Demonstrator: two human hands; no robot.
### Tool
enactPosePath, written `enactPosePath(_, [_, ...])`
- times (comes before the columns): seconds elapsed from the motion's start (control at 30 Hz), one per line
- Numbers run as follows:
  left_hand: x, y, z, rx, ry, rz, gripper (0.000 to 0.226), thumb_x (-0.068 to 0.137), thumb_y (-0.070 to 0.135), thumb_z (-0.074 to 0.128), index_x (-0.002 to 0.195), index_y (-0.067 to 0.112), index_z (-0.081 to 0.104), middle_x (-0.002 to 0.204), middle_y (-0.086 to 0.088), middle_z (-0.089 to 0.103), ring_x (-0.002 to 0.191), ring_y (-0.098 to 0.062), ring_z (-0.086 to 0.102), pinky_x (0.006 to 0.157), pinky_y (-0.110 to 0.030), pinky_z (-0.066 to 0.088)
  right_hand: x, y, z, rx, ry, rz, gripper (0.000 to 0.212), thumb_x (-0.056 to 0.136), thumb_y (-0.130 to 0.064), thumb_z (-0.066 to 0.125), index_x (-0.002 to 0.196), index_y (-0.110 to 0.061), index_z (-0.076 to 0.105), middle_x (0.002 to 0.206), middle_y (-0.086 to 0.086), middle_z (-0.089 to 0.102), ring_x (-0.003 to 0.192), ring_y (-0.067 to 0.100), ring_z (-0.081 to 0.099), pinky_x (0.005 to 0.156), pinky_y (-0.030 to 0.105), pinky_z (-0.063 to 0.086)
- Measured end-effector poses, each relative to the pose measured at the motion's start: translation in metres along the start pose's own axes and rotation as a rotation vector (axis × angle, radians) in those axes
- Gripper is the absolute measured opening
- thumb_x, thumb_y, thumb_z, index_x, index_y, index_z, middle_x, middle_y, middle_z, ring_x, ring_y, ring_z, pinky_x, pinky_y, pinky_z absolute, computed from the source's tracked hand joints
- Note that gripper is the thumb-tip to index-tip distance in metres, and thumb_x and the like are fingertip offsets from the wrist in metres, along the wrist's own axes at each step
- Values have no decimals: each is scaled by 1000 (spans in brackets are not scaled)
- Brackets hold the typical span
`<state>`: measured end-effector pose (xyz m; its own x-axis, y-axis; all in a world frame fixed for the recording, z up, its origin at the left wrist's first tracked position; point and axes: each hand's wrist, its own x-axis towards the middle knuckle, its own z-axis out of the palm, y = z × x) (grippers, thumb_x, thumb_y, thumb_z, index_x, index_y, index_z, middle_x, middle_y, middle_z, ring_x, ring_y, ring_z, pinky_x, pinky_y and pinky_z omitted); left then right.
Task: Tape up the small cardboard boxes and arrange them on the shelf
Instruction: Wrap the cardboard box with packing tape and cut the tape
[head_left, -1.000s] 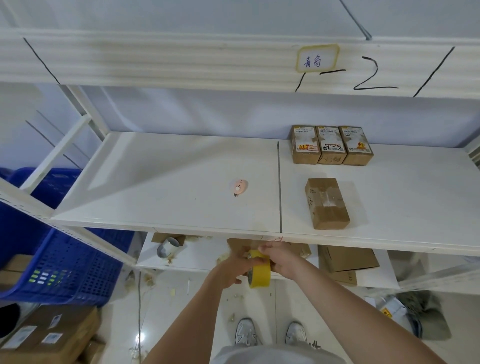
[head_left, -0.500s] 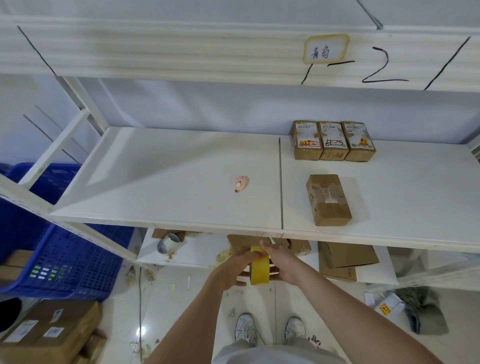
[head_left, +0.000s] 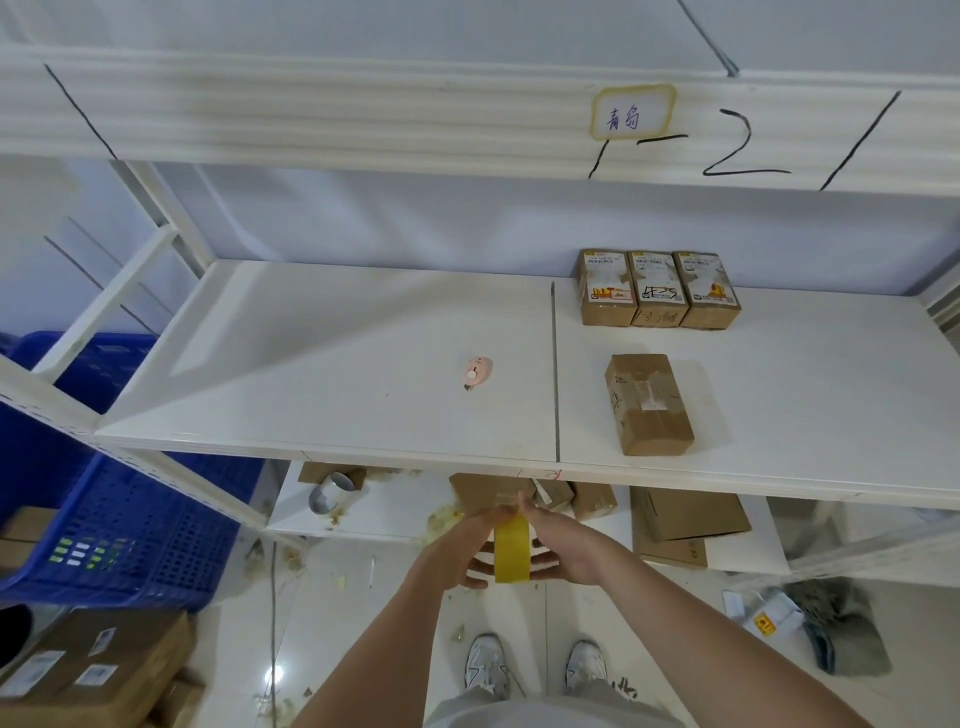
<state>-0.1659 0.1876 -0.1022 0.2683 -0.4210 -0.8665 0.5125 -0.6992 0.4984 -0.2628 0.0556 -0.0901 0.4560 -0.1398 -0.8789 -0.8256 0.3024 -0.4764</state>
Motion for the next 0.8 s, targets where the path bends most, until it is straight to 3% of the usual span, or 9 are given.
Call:
enactPosePath(0.07, [0, -1, 3, -16, -3, -3, 71, 80, 77, 61, 131, 28, 57, 120, -9, 66, 109, -31, 65, 101, -48, 52, -6, 4, -3, -14, -46, -8, 86, 84, -83, 44, 155, -38, 30, 157, 0, 37, 133, 23, 48, 108, 41, 46])
enactPosePath(0.17, [0, -4, 4, -37, -39, 23, 81, 76, 85, 55, 138, 33, 53, 129, -9, 63, 114, -32, 64, 102, -49, 51, -7, 11, -8, 54, -134, -65, 81, 79, -73, 61, 149, -38, 41, 149, -7, 51, 133, 16, 50, 118, 44, 37])
enactPosePath(0.27, [-3, -6, -2, -49, -104, 65, 85, 75, 81, 60, 146, 37, 43, 141, -7, 55, 123, -30, 58, 105, -53, 47, -6, 14, -12, 45, -167, -90, 83, 85, -57, 70, 155, -38, 29, 157, -5, 41, 140, 16, 42, 119, 44, 35])
enactPosePath(0.4, [-7, -11, -9, -35, -206, 133, 84, 75, 64, 73, 148, 38, 41, 142, 3, 54, 128, -20, 55, 109, -54, 45, 0, 17, -11, 111, -186, -103, 69, 91, -43, 71, 151, -35, 38, 139, -3, 62, 128, 17, 59, 116, 42, 41])
enactPosePath(0.53, [-7, -19, -11, 96, -246, 147, 76, 87, 35, 79, 149, 37, 36, 133, 0, 64, 124, -22, 61, 109, -50, 47, 4, 19, -4, 159, -169, -119, 78, 79, -53, 75, 147, -28, 45, 134, 1, 67, 118, 20, 68, 109, 42, 49])
enactPosePath(0.63, [-5, -25, -10, 37, -221, 144, 76, 82, 37, 82, 146, 39, 42, 130, -1, 67, 123, -25, 62, 108, -50, 48, 4, 18, -1, 107, -137, -127, 93, 67, -64, 77, 147, -28, 45, 139, 0, 62, 123, 20, 64, 111, 43, 47])
enactPosePath(0.8, [-3, -26, -14, 24, -273, 96, 82, 72, 47, 85, 142, 47, 43, 129, 0, 68, 120, -27, 64, 104, -47, 52, 5, 18, -1, 40, -90, -92, 100, 68, -72, 73, 151, -28, 38, 142, -1, 59, 123, 18, 62, 107, 40, 50])
